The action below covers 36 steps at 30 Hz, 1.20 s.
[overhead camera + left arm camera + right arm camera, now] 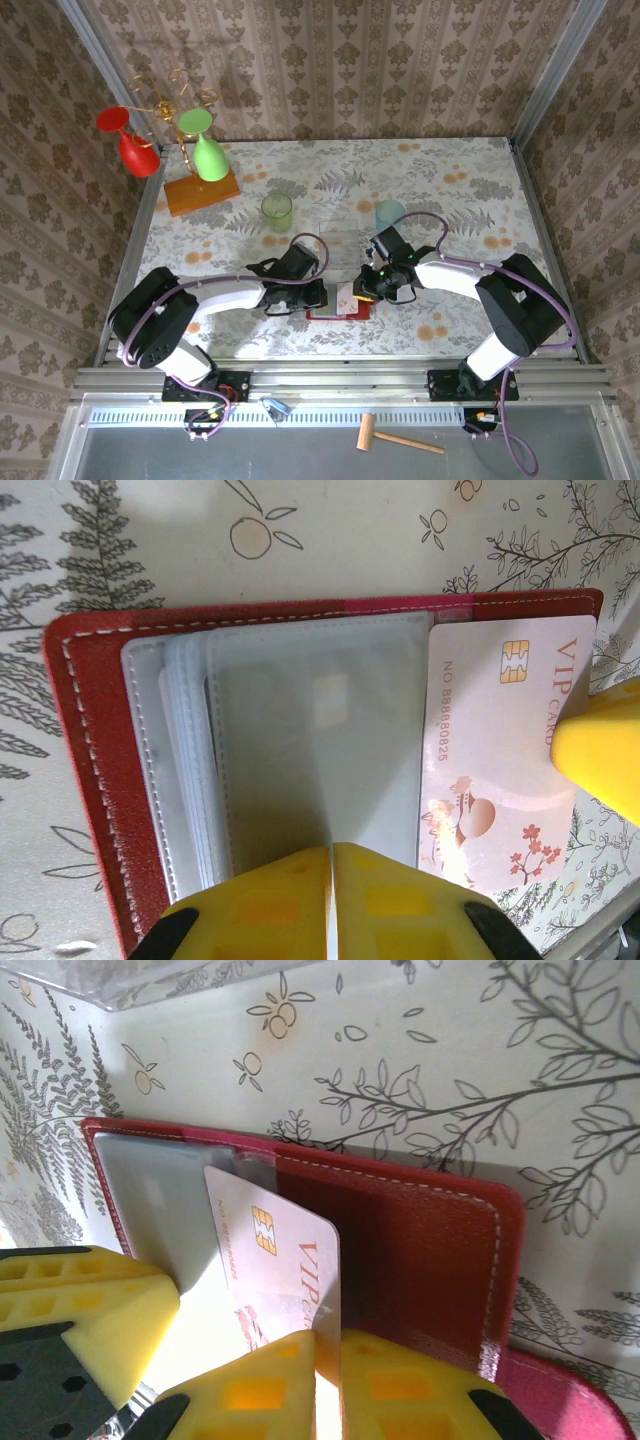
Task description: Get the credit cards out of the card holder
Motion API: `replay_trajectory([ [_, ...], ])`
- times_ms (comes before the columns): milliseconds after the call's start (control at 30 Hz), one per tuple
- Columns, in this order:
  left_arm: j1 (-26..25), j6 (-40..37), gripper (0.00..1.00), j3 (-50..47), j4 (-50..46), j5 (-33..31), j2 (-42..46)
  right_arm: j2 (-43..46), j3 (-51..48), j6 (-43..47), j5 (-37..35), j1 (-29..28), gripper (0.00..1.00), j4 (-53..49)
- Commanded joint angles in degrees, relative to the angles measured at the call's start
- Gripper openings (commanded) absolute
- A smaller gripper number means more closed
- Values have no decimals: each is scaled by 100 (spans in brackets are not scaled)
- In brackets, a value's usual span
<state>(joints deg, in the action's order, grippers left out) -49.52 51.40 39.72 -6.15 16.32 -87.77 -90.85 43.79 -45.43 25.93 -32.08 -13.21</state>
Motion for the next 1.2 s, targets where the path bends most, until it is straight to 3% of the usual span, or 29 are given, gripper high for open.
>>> replay_trajectory([
  [0, -2, 46, 11, -123, -185, -44, 14, 119, 110, 301, -201, 43, 11, -579],
  [600, 19, 98, 11, -200, -88, -41, 135, 155, 84, -145, 257, -53, 14, 28],
  [1167, 51, 90, 11, -211, -114, -41, 256, 255, 38, -312, 316, -181, 16, -39],
])
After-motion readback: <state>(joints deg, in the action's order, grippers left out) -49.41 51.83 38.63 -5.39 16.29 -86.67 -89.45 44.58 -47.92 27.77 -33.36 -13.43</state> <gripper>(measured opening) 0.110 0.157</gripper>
